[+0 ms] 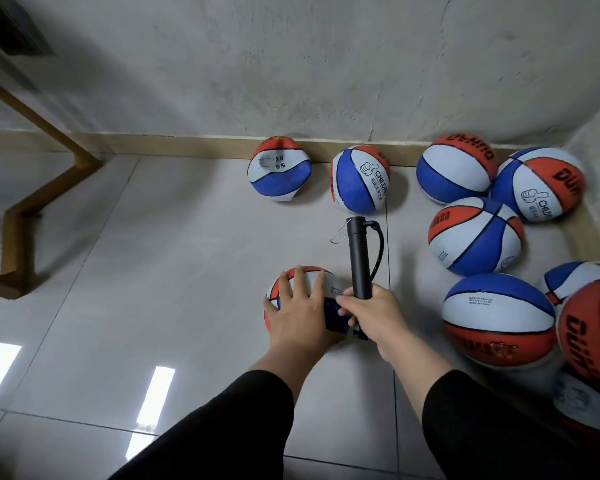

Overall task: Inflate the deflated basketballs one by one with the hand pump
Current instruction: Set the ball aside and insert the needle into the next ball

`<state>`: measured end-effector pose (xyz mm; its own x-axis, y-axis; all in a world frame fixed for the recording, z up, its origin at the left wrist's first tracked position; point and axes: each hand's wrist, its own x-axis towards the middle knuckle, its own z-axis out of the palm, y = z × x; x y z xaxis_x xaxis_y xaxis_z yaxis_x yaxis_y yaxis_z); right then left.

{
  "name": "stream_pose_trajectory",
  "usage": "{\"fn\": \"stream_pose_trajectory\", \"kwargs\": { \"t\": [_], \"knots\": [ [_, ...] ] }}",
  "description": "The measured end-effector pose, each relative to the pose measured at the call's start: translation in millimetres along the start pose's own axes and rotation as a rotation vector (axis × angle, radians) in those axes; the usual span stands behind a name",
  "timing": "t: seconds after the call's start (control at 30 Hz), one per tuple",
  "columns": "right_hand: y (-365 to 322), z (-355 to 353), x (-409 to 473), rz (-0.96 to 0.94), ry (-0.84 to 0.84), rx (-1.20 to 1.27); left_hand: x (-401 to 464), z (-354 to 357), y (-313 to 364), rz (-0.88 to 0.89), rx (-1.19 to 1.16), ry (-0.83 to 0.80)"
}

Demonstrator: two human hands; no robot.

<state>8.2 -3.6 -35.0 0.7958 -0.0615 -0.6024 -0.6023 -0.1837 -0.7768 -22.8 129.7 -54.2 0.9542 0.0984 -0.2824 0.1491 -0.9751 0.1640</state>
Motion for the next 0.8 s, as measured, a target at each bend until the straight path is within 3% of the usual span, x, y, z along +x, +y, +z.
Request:
{"fn": "stream_pose_trajectory", "kwargs": {
  "t": [0.23,0.8],
  "knots": [
    [-3,3,2,-0.032,-0.023,-0.114,2,-3,-3,0.008,-0.013,-0.009],
    [16,11,-33,-0.188,0.174,-0.308,-12,-9,-28,0.145,-0.038,-0.061]
  ]
}}
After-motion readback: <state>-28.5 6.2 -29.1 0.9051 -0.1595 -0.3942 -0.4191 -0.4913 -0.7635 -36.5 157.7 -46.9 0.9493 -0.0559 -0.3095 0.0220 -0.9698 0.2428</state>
